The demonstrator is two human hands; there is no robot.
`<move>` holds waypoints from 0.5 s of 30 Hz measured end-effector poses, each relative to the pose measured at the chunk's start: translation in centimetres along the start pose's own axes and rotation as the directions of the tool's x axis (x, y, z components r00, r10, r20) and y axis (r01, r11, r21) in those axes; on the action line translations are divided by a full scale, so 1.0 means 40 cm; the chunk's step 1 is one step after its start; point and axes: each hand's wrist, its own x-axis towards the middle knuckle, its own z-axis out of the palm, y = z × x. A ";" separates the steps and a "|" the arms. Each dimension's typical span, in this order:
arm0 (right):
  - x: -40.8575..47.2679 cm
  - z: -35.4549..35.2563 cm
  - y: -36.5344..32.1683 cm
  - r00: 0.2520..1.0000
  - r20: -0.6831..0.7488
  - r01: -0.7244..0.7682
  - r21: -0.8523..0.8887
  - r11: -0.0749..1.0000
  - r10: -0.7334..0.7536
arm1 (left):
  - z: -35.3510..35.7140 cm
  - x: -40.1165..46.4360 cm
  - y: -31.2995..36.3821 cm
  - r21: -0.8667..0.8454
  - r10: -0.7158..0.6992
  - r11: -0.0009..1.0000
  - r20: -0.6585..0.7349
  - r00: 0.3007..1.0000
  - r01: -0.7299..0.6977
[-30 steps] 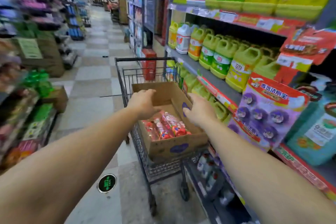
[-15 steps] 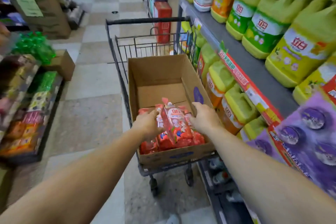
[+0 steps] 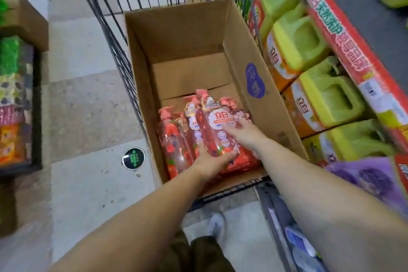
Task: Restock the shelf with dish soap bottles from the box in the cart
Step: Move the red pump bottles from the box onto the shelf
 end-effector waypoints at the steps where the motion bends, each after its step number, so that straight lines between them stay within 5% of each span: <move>1: 0.009 0.002 -0.001 1.000 0.023 0.004 0.050 0.999 -0.005 | 0.000 0.006 -0.004 -0.044 0.003 0.999 0.022 1.000 -0.003; 7: 0.018 -0.007 -0.013 0.983 0.172 -0.104 0.189 0.976 0.072 | -0.014 0.014 0.000 -0.150 -0.073 0.985 0.104 0.992 0.088; 15: -0.080 -0.031 -0.073 0.998 0.045 -0.049 0.299 0.953 0.037 | -0.073 -0.001 0.039 -0.109 0.069 0.993 0.201 0.977 -0.047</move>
